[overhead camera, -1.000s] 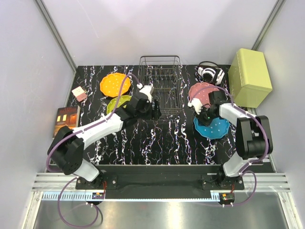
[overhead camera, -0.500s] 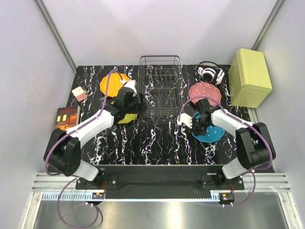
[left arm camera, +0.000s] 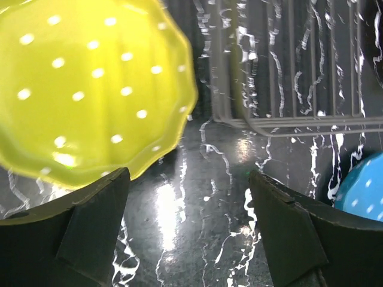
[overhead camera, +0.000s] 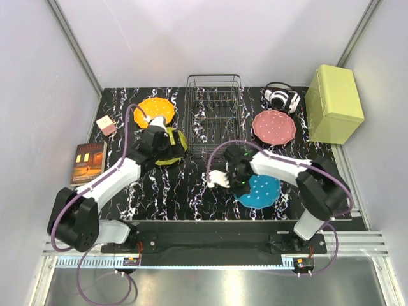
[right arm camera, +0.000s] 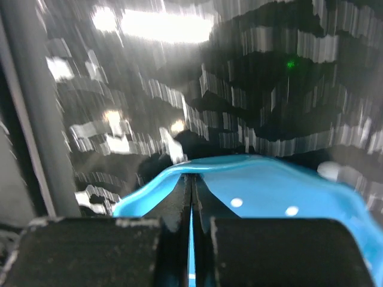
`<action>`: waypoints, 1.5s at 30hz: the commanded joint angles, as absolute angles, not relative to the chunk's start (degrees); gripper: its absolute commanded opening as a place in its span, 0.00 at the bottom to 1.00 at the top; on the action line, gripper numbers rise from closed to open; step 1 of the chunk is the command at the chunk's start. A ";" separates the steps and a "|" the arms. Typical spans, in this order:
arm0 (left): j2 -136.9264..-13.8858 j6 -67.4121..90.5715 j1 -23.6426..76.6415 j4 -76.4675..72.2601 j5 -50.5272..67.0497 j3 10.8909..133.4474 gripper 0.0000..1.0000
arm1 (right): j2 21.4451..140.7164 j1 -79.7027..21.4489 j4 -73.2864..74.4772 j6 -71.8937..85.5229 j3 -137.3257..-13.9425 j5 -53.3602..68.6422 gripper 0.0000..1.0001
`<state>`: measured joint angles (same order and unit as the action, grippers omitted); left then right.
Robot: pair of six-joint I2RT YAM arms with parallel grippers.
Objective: Load the plates into the dish rack
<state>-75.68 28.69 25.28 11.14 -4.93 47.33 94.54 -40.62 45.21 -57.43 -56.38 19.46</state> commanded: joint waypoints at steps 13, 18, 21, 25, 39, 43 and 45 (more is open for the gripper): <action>-63.46 31.99 20.04 14.15 3.39 40.09 0.89 | 93.01 -44.76 46.13 -37.01 -72.15 20.72 0.69; -61.97 34.81 23.19 10.56 6.77 32.18 0.89 | 84.99 -25.19 54.30 -29.36 -75.14 28.37 0.84; -62.83 35.33 27.59 6.16 6.59 28.66 0.79 | 84.20 -14.12 57.30 -26.55 -74.27 34.68 0.83; -68.28 35.77 30.32 0.28 9.66 29.96 0.69 | 90.06 -2.68 60.55 -24.88 -71.37 44.10 0.83; -82.44 42.28 41.92 -14.41 16.60 32.95 0.70 | 115.84 5.80 79.90 -43.15 -77.35 53.37 0.78; -86.21 42.28 43.94 -15.73 18.63 34.54 0.64 | 116.54 5.80 76.56 -44.82 -74.62 46.24 0.79; -87.88 42.19 44.65 -15.38 20.12 36.03 0.56 | 117.68 5.80 75.85 -45.26 -73.31 44.74 0.78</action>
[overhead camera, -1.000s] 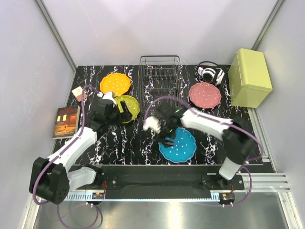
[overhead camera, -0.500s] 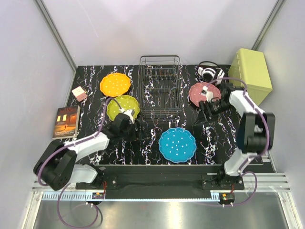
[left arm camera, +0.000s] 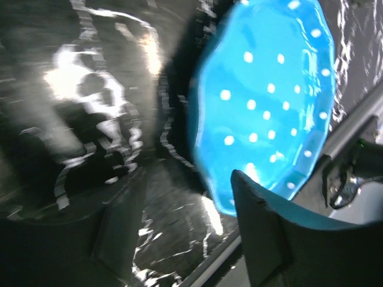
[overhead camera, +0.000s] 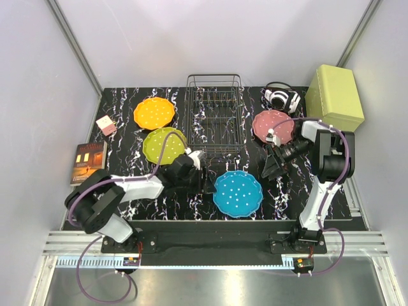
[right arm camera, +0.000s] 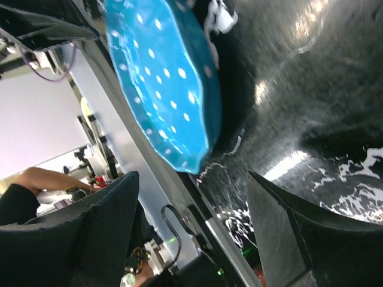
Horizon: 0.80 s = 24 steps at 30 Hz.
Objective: Load the plates into the dish rack
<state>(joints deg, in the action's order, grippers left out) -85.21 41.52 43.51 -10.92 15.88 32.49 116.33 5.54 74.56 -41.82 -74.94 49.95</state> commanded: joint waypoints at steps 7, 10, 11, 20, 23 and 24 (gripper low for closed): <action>-93.51 43.86 46.23 -16.52 22.32 37.88 0.38 | 121.02 5.80 75.41 -45.61 -71.90 42.46 0.79; -95.09 44.03 46.23 -16.96 23.47 39.20 0.30 | 122.17 5.80 74.97 -47.63 -70.05 42.10 0.78; -95.45 43.95 46.32 -16.96 23.47 39.72 0.22 | 122.52 5.80 74.27 -48.16 -69.61 42.10 0.79; -97.73 42.89 46.41 -16.17 25.22 43.58 0.00 | 122.69 5.80 77.58 -51.15 -72.84 45.43 0.78; -99.40 42.80 46.41 -16.00 26.36 46.22 0.00 | 123.83 5.36 78.31 -48.44 -75.40 45.97 0.77; -99.67 42.72 46.41 -16.08 26.63 46.49 0.00 | 123.84 5.36 78.31 -48.08 -75.67 45.27 0.77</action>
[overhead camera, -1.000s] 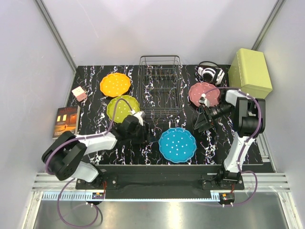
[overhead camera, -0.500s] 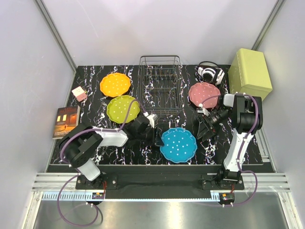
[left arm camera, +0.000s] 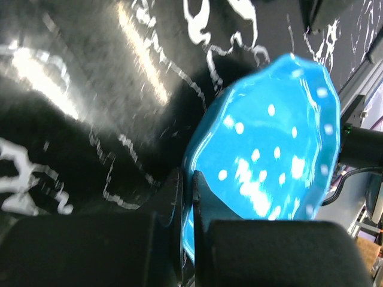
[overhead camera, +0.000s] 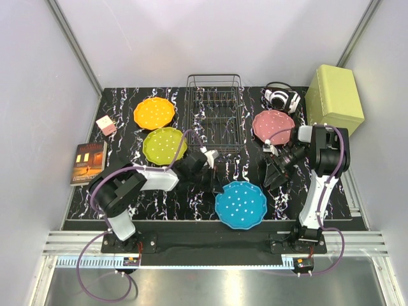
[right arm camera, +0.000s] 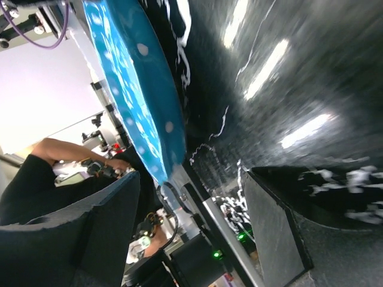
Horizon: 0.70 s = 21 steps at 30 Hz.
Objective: Load the plates into the dish rack
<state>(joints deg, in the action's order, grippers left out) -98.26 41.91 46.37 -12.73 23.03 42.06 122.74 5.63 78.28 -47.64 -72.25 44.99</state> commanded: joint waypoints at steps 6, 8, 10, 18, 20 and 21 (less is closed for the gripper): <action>-98.53 42.63 45.97 -14.94 24.88 48.07 0.00 | 121.20 4.84 78.49 -47.90 -75.32 42.81 0.77; -98.70 43.07 45.79 -14.76 24.78 48.78 0.00 | 121.38 4.14 78.66 -46.94 -75.59 42.71 0.77; -99.23 43.85 45.27 -14.59 24.26 50.71 0.00 | 121.73 3.43 79.45 -47.11 -76.02 42.89 0.77; -102.30 48.34 45.17 -15.03 24.08 59.14 0.00 | 118.83 0.35 81.47 -47.73 -76.82 43.15 0.76; -102.65 48.95 45.18 -15.55 24.17 59.24 0.00 | 118.65 -1.41 81.47 -47.46 -76.29 43.42 0.75; -102.57 49.04 45.18 -15.56 24.08 58.98 0.00 | 118.83 -1.41 81.47 -47.11 -76.20 43.77 0.74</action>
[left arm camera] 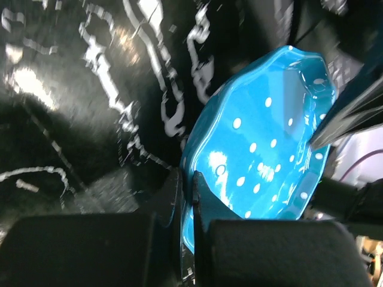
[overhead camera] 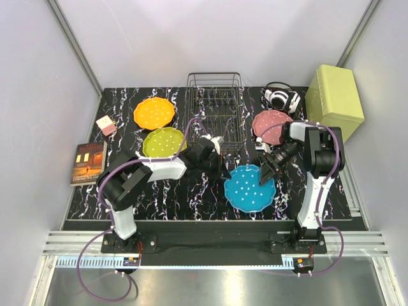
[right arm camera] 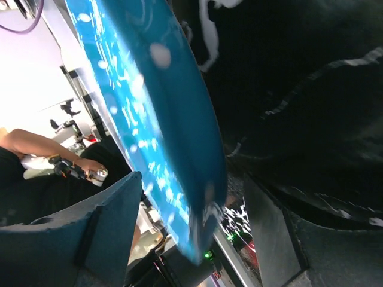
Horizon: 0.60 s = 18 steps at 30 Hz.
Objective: Load the plates into the dish rack
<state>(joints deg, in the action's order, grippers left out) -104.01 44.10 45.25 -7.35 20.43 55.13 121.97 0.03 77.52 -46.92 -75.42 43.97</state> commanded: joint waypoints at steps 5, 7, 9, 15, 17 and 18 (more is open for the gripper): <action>-101.25 48.87 45.18 -15.47 23.64 57.57 0.00 | 119.00 -1.49 81.30 -46.50 -76.20 45.52 0.57; -100.73 48.60 45.18 -15.38 23.56 57.13 0.00 | 118.30 -1.41 81.47 -46.14 -76.29 45.79 0.56; -100.46 48.17 45.18 -15.12 23.38 56.69 0.00 | 116.99 -1.06 81.65 -46.40 -76.29 45.79 0.59; -100.11 47.72 45.26 -15.47 22.59 55.37 0.00 | 116.27 -0.35 84.90 -49.21 -76.64 47.02 0.44; -100.11 47.46 45.18 -15.38 22.41 55.63 0.00 | 117.15 -0.35 86.04 -49.48 -76.82 47.63 0.31; -100.11 47.37 45.18 -14.77 22.15 55.72 0.00 | 117.59 -0.35 86.39 -50.09 -76.73 47.64 0.18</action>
<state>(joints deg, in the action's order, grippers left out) -104.01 45.28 45.25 -8.12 20.12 54.57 118.24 -0.56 76.75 -47.42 -75.50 44.75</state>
